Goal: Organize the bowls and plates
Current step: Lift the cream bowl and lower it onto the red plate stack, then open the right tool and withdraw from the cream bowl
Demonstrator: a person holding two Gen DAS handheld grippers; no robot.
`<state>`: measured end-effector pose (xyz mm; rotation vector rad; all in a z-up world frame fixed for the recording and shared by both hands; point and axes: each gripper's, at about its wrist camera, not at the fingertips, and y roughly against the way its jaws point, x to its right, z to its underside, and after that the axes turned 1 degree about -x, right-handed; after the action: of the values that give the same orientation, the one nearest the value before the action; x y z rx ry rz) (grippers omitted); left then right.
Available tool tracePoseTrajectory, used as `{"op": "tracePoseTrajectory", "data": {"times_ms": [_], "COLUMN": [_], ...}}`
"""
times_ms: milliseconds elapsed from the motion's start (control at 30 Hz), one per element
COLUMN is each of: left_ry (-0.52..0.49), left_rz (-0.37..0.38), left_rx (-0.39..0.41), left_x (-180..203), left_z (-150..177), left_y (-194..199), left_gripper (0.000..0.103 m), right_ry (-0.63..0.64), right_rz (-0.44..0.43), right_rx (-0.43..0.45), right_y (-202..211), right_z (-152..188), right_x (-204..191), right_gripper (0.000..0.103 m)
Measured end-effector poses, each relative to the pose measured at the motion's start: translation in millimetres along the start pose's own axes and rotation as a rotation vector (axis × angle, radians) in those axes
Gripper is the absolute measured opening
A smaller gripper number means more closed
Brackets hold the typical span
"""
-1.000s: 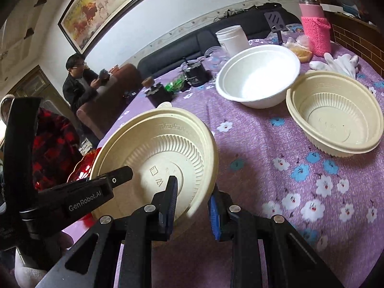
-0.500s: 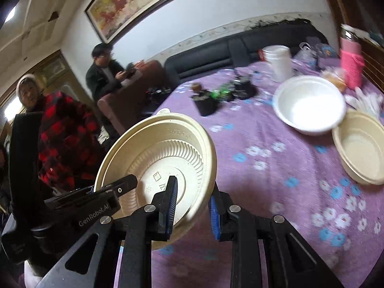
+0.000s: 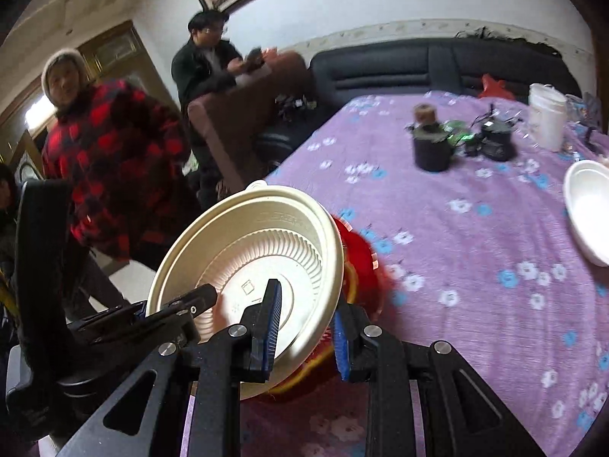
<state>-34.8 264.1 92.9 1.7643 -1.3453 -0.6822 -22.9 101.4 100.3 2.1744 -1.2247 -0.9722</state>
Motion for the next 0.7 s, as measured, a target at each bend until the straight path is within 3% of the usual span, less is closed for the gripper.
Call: {"op": "tracePoseTrajectory", "data": {"times_ms": [100, 200, 267, 333, 400, 533, 700], "left_ry": [0.005, 0.013, 0.002, -0.001, -0.006, -0.006, -0.027], "left_rz": [0.006, 0.054, 0.050, 0.050, 0.046, 0.071, 0.103], "left_rx": [-0.037, -0.031, -0.007, 0.019, 0.042, 0.045, 0.069], "left_x": [-7, -8, -7, -6, -4, -5, 1], "left_z": [-1, 1, 1, 0, -1, 1, 16], "left_y": [-15, -12, -6, 1, 9, 21, 45], "left_gripper": [0.027, 0.037, 0.052, 0.062, 0.065, 0.065, 0.069], "right_ry": [0.012, 0.033, 0.061, 0.093, 0.101, 0.119, 0.075], "right_rz": [0.026, 0.072, 0.090, 0.109, 0.113, 0.130, 0.089], "right_rx": [-0.025, 0.033, 0.092, 0.151, 0.186, 0.174, 0.169], "right_y": [-10, 4, 16, 27, 31, 27, 46], "right_z": [-1, -12, -24, -41, -63, -89, -48], "right_x": [-3, -6, -14, -24, -33, -39, -13], "right_gripper": [0.030, 0.033, 0.043, 0.065, 0.074, 0.075, 0.075]}}
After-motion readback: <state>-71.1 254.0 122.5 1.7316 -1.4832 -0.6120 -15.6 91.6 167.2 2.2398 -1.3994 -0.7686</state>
